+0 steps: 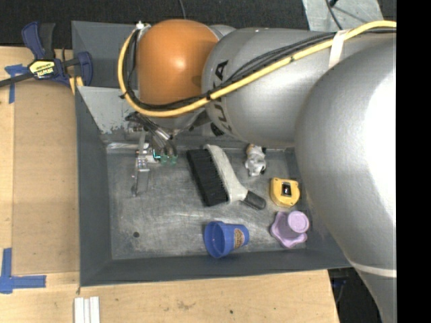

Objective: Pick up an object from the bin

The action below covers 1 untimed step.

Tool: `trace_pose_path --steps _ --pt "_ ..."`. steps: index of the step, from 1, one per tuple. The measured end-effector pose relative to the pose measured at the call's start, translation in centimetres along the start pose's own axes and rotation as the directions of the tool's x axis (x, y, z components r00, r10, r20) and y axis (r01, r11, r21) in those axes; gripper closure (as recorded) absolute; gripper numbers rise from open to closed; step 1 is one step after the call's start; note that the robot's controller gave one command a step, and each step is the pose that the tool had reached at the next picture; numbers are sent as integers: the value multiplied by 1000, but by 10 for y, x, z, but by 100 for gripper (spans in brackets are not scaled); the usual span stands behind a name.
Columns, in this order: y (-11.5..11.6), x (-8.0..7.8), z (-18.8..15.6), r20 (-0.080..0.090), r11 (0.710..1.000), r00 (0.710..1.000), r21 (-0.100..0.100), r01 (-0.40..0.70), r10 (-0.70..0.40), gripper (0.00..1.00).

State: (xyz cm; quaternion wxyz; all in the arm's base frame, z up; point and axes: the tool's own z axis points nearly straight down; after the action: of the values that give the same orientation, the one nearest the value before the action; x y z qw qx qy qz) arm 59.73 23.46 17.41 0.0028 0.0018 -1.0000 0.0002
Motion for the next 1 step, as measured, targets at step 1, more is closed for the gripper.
trace_pose_path --steps 1 --pt "-1 -2 -5 8 1000 1000 -2 -3 3 0"
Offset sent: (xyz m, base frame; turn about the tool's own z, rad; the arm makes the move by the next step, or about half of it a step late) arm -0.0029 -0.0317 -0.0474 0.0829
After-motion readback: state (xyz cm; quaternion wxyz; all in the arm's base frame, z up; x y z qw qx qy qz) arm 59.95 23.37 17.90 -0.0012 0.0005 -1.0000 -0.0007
